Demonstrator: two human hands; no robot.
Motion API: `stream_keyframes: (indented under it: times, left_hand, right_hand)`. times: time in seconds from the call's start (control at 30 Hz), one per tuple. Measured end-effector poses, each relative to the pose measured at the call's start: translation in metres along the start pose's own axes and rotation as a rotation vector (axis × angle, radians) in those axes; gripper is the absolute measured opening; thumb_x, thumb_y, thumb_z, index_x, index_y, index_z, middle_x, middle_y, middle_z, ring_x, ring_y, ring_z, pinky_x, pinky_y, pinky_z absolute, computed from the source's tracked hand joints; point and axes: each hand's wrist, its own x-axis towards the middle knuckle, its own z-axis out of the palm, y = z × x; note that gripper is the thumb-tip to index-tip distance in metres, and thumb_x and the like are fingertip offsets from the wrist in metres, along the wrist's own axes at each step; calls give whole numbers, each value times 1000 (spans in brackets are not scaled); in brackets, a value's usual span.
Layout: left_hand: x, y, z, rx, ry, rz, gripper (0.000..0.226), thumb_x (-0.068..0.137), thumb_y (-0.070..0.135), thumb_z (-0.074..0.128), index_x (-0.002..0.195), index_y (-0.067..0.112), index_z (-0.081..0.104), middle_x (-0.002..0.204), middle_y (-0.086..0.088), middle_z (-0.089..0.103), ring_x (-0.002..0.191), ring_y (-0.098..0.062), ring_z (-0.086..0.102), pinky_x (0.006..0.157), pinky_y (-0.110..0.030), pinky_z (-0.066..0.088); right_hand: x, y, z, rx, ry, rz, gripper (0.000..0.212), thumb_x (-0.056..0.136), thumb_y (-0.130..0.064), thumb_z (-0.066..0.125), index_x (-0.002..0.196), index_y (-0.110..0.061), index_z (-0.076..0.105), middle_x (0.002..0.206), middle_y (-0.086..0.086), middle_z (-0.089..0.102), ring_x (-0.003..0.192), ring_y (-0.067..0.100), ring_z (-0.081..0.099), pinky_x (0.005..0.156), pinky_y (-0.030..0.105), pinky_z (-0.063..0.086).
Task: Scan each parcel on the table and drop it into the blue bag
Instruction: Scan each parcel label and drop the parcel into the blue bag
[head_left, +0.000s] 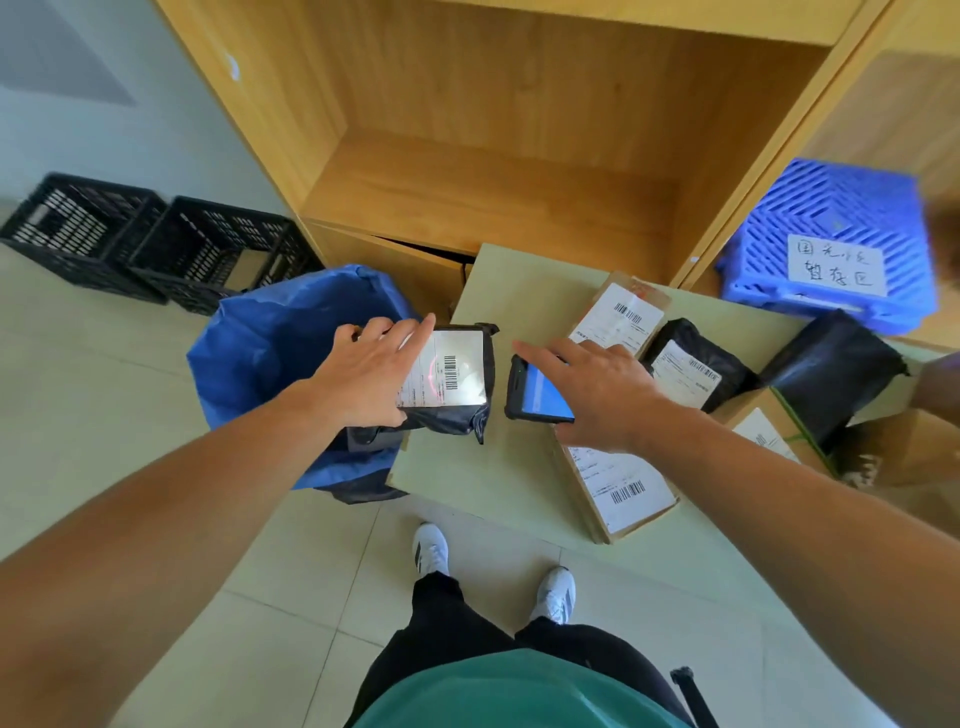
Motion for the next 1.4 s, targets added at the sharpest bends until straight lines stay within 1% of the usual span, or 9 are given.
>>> stream_keyframes:
  times: [0.47,0.63,0.83,1.03,1.2,1.27,1.33,1.37,1.4]
  left_hand:
    - [3,-41,27,-64,-15,-11,136,65,62,81,162,20,-5,156,-3,31,133,-28,38,101,-53,39]
    - [-5,-64,52,-275,-67,-171,135,68,64,80,161,25,-10,160,-6,22,139,-33,31,104,-58,40]
    - [-24,-85,99,-493,-140,-455,130,70,70,76,159,33,-12,158,-7,21,136,-38,35,99,-60,43]
    - [-49,-128,148,-529,-193,-554,130,66,72,75,157,40,-12,152,-3,28,130,-35,41,95,-57,44]
    - [-52,-164,168,-486,-203,-513,128,66,70,76,159,40,-6,152,-3,26,132,-33,40,96,-55,45]
    - [-39,-180,171,-468,-148,-461,128,66,69,78,159,41,-6,158,-4,21,141,-35,32,105,-57,40]
    - [-15,-200,168,-409,-87,-414,133,66,67,81,160,41,-10,169,-12,1,155,-42,6,121,-65,19]
    - [-2,-211,165,-376,-77,-409,137,65,67,82,160,40,-13,170,-15,-11,156,-42,-8,121,-66,7]
    - [12,-222,162,-352,-77,-413,140,64,68,83,160,39,-15,169,-17,-19,156,-42,-16,121,-66,1]
  right_hand:
    - [40,-23,-10,43,-17,18,117,77,-46,78,156,-42,-8,149,0,38,122,27,51,98,47,47]
    - [70,-42,-10,140,2,80,117,78,-45,76,155,-45,-13,147,3,35,122,30,51,99,48,47]
    - [114,-74,-4,160,8,85,116,80,-50,74,154,-43,-15,146,4,37,121,31,51,98,44,48]
    - [166,-115,2,235,-40,13,111,79,-47,71,154,-44,-11,141,4,41,115,28,53,94,40,49]
    - [202,-142,5,280,-71,-20,113,82,-50,71,156,-42,-13,143,0,38,121,24,50,100,39,46]
    - [212,-148,4,297,-69,-15,113,82,-51,71,156,-44,-15,141,-2,37,118,22,52,97,36,46]
    - [218,-148,2,306,-62,-9,113,82,-51,71,156,-45,-15,140,-3,37,115,21,52,94,35,46]
    - [221,-146,0,306,-59,-4,113,82,-50,71,156,-45,-14,140,-3,38,115,22,52,94,35,46]
    - [224,-142,-1,303,-55,5,112,82,-50,71,156,-45,-13,140,-2,38,116,23,52,94,36,45]
